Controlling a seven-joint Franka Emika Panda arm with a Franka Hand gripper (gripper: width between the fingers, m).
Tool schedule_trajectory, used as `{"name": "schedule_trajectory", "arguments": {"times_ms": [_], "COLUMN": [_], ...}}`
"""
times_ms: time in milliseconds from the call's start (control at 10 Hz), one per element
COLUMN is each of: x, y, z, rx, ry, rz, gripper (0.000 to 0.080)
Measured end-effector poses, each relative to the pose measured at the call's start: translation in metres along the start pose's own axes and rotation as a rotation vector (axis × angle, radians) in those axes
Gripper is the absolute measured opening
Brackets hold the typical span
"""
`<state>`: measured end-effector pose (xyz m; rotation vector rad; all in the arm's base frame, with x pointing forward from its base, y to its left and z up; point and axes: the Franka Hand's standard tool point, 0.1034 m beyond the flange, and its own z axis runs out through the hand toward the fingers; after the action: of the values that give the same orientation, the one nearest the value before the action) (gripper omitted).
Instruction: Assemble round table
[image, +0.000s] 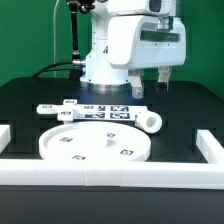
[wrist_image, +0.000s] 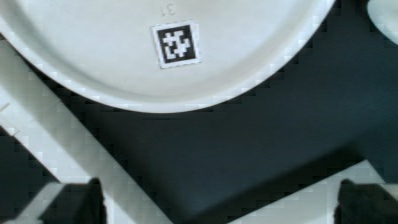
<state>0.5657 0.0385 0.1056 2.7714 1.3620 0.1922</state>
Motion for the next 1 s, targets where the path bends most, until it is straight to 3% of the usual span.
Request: {"name": "schedule_trajectory", "arguments": {"times_ms": [400,600,800,1000], "x": [-0.005,-0.035,-0.07,-0.089], "y": [-0.002,0.003,0.018,0.024], "z": [0.004,0.019,0.038,0.053], "rx": [0.003,0.015,0.026,0.043], "ry": [-0.002,-0.02,-0.032,-0.043], "rz": [-0.017,-0.073,-0.124,-0.121], "gripper": [0.065,0.065,0.065,0.065]}}
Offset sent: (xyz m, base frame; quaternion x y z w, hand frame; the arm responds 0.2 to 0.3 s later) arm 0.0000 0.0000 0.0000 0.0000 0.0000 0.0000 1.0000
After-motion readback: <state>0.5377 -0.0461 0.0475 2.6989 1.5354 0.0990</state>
